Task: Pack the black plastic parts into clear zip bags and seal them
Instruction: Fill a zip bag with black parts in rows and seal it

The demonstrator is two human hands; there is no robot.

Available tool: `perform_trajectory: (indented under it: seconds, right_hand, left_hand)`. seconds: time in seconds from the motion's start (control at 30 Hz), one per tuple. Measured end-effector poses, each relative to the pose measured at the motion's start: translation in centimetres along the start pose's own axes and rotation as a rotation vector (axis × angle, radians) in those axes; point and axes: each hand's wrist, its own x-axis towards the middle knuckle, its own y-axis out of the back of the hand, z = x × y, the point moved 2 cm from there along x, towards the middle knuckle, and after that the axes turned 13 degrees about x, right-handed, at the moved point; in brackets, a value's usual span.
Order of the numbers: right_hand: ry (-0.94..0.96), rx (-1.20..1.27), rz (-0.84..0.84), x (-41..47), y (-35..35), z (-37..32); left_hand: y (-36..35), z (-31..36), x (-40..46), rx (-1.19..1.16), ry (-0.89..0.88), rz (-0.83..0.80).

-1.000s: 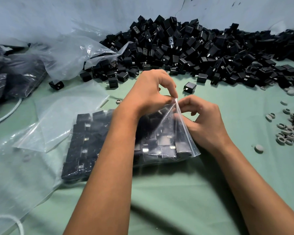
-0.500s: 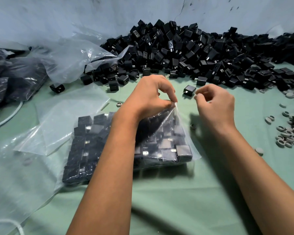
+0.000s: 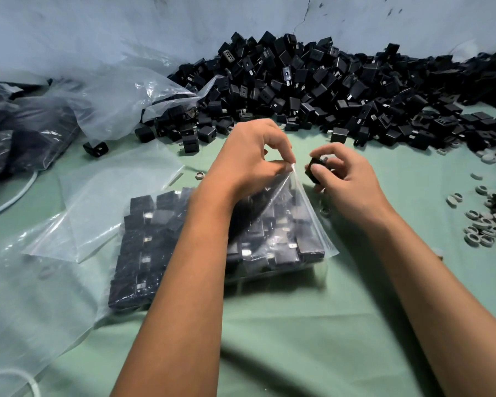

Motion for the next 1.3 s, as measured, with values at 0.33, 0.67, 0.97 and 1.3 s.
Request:
perform_trajectory:
  seconds: [0.33, 0.67, 0.97, 1.3]
  right_hand:
    - [-0.049, 0.269, -0.179, -2.9, -0.5, -1.0]
    - [0.153, -0.034, -0.211, -3.0, -0.5, -1.4]
    - [0.177, -0.035, -0.347, -3.6, -1.3, -2.2]
    - [0.170, 0.013, -0.396, -3.4, -1.1, -1.9]
  left_hand:
    - [-0.1, -0.1, 0.4, 0.106, 0.009, 0.065]
    - [-0.8, 0.5, 0.2, 0.060, -0.006, -0.140]
    - [-1.1, 0.2, 0.2, 0.114, 0.032, -0.273]
    - [-0.5, 0.2, 0.1, 0.124, 0.008, -0.215]
